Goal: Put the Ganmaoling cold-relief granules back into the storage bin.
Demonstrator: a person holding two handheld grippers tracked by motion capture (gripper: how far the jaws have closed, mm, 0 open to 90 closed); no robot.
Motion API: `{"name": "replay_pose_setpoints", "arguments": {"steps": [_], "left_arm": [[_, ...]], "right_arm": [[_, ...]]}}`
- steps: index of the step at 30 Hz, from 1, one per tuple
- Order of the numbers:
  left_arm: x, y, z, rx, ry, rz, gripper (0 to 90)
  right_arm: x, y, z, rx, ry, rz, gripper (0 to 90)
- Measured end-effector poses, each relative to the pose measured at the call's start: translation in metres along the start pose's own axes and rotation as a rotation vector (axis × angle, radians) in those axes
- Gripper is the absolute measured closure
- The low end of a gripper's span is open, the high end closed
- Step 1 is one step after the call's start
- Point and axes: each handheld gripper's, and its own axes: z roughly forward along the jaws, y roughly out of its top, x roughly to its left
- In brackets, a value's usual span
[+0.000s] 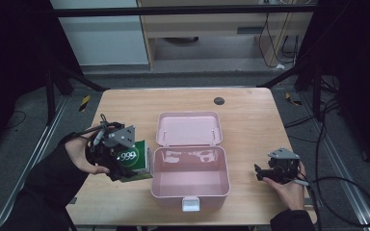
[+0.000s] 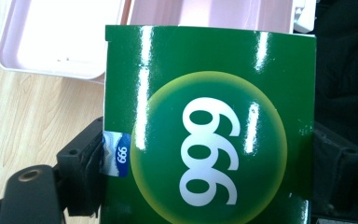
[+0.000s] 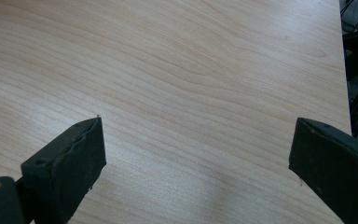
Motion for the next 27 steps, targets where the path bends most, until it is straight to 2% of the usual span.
{"name": "replay_pose_setpoints", "arguments": {"steps": [27], "left_arm": [[0.001,0.038,0.021,-0.003,-0.046,0.048,14.8]], "right_arm": [[-0.001,0.0,0.001,0.0,0.004,-0.001,4.0]]}}
